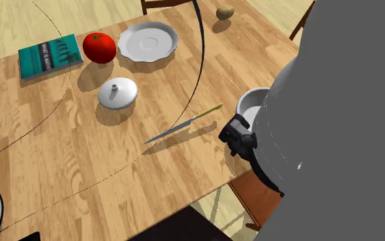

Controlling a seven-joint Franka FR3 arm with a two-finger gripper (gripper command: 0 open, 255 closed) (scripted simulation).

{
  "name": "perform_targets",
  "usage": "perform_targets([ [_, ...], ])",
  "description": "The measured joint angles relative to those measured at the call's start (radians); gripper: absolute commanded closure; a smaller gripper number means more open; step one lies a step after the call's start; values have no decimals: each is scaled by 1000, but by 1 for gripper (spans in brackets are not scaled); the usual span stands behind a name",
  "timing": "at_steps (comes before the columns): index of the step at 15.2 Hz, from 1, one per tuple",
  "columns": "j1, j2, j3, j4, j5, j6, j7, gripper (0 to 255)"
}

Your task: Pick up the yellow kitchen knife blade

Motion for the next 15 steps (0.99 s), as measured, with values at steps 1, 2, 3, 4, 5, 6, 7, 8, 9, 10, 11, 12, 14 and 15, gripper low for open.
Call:
perform_targets([
  [1,0,0,0,0,0,0,0,0],
  [2,1,1,8,-10,5,8,13,0],
  [3,3,5,20,-21,12,19,33,0],
  [4,4,11,32,-40,19,40,53,0],
  [5,5,16,45,-61,27,61,77,0],
  [6,7,25,59,-78,36,83,101,0],
  [7,11,38,80,-88,47,101,131,0],
  [8,14,59,96,-92,56,122,158,0],
  [9,18,78,116,-102,68,147,189,0],
  [10,22,90,134,-115,78,168,218,0],
  [11,23,114,150,-123,86,196,244,0],
  [12,25,132,164,-132,93,220,268,0],
  [14,30,166,195,-143,108,257,319,0],
  [15,33,193,213,-145,115,282,347,0],
])
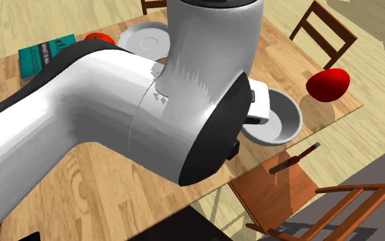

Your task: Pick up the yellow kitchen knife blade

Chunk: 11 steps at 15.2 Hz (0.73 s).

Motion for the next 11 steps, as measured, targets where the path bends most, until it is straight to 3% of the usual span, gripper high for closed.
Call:
perform_targets([
  [6,7,161,94,-2,23,142,160,0],
  [11,6,343,167,46,1,257,306,0],
])
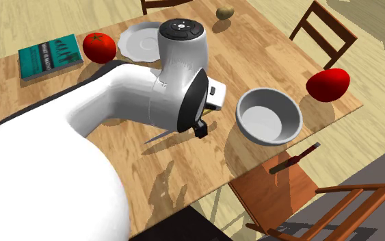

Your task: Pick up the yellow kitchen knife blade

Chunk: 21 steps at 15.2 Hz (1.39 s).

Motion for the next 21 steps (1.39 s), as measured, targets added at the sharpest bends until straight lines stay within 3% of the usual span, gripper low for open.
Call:
perform_targets([
  [5,7,150,44,60,-44,70,130,0],
  [12,7,226,47,36,-84,164,166,0],
  [13,7,228,47,32,-85,169,168,255],
  [21,8,228,48,28,-86,174,170,255],
])
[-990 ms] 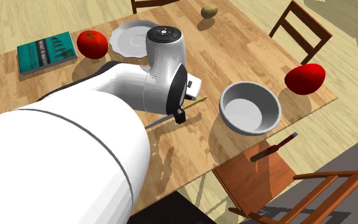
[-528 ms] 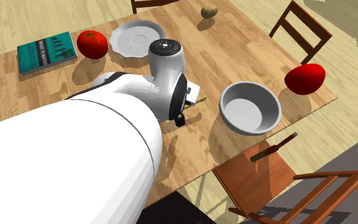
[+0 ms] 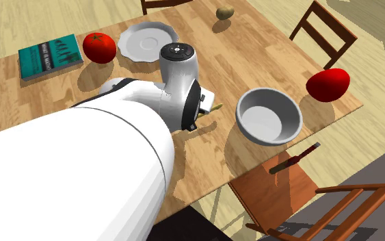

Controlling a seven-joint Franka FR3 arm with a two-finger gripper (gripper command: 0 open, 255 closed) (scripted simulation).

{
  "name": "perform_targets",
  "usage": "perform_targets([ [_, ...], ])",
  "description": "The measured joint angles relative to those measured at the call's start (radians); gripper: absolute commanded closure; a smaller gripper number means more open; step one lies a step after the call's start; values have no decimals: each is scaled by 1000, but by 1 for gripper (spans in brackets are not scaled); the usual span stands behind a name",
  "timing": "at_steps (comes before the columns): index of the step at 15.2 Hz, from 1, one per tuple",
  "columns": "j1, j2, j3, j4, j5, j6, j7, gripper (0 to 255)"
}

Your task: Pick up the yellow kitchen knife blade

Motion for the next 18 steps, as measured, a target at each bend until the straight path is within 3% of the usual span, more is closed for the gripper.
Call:
perform_targets([
  [4,0,-9,0,7,6,-15,-5,255],
  [18,0,-123,-7,84,63,-198,-50,255],
])
